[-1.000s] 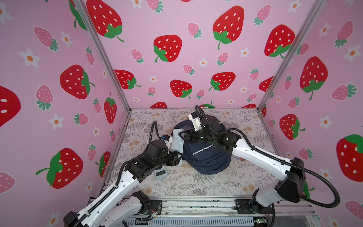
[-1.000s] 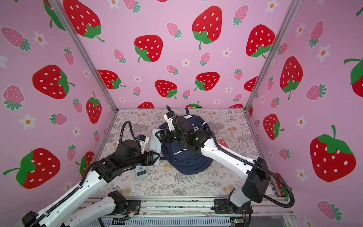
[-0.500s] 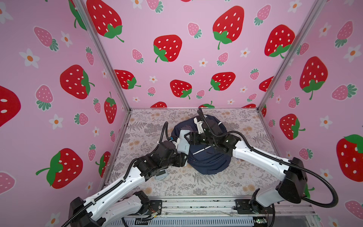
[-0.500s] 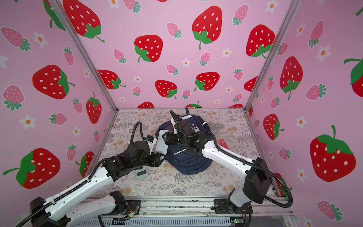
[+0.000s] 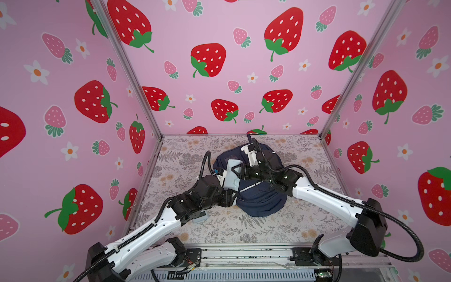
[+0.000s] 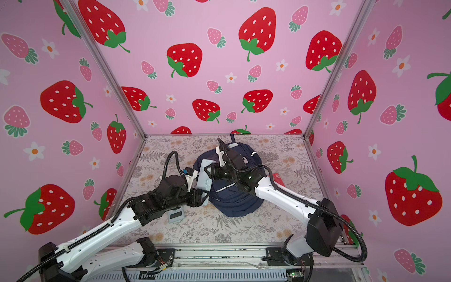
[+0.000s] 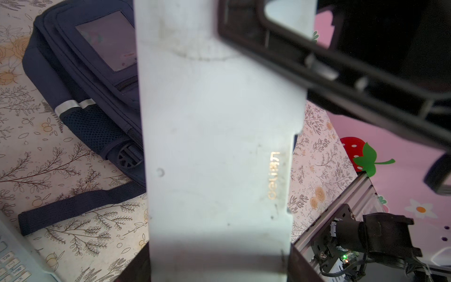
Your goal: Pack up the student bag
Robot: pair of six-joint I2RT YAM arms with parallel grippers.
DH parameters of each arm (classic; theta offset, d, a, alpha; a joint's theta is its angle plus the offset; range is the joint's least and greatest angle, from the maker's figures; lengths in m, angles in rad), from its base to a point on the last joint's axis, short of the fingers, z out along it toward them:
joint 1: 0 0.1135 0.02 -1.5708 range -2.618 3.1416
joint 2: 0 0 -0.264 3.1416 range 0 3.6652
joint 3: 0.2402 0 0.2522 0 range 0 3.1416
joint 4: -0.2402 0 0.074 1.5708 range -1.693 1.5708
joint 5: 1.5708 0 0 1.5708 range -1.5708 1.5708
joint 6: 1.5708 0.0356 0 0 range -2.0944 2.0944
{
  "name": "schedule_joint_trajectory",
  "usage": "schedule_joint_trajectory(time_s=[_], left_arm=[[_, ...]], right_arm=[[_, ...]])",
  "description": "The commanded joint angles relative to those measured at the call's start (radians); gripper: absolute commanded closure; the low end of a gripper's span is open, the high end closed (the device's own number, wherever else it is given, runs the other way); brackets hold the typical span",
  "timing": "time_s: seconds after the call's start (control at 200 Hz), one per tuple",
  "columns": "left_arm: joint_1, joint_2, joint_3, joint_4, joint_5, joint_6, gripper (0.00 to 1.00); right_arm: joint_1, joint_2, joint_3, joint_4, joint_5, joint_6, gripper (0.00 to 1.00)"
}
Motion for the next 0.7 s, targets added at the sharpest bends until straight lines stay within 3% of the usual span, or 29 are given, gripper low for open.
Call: schedule_joint_trajectory(time_s=[0.0, 0.095, 0.345, 0.53, 0.695], left_arm=[[-0.005, 0.006, -0.001, 0.052, 0.008, -0.012, 0.72], [-0.006, 0.009, -0.016, 0.07, 0.007, -0.009, 0.62], [-0.01, 0.036, 0.004, 0.073, 0.005, 0.016, 0.22], [-0.01, 0.063, 0.071, -0.012, 0.017, 0.084, 0.0], [-0.011, 0.072, 0.097, -0.062, 0.016, 0.143, 0.01]], right_arm=[[-0.006, -0.025, -0.015, 0.031, -0.023, 0.028, 0.63], [-0.007, -0.027, -0.014, 0.03, -0.022, 0.025, 0.68], [-0.032, -0.054, -0.016, -0.007, 0.006, 0.019, 0.72], [-0.101, -0.105, -0.037, -0.062, 0.041, 0.009, 0.75], [-0.202, -0.196, -0.091, -0.129, 0.079, -0.011, 0.77]])
